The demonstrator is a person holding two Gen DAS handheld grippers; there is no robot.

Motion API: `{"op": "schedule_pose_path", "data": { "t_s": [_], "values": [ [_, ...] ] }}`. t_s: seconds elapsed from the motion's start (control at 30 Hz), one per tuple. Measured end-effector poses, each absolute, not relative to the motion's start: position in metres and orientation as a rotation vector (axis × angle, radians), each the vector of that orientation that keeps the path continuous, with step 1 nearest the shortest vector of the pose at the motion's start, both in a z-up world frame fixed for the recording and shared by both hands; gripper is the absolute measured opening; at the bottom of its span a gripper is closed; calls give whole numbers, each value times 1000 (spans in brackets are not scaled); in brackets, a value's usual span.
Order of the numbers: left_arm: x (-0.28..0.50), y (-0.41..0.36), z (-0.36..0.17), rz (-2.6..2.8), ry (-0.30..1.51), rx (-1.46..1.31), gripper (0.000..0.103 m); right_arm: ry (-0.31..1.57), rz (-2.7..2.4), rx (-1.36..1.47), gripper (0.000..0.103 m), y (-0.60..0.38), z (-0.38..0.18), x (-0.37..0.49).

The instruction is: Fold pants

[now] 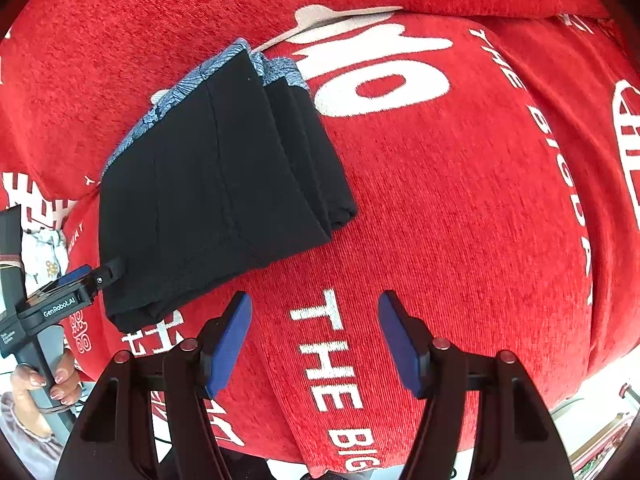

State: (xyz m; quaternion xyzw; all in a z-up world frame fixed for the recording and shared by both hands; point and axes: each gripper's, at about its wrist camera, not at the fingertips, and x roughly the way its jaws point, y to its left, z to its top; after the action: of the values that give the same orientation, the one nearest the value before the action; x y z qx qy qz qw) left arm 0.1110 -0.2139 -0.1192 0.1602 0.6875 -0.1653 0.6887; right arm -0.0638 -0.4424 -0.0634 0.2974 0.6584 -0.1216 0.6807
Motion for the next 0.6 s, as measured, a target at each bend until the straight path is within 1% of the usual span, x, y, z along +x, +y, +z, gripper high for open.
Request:
{"op": "schedule_pose_path", "data": {
  "t_s": [0.6],
  "values": [
    [147,-205,-123,-311,1529,293,102,1462,-243,606,70,-462,-60,-26]
  ]
}}
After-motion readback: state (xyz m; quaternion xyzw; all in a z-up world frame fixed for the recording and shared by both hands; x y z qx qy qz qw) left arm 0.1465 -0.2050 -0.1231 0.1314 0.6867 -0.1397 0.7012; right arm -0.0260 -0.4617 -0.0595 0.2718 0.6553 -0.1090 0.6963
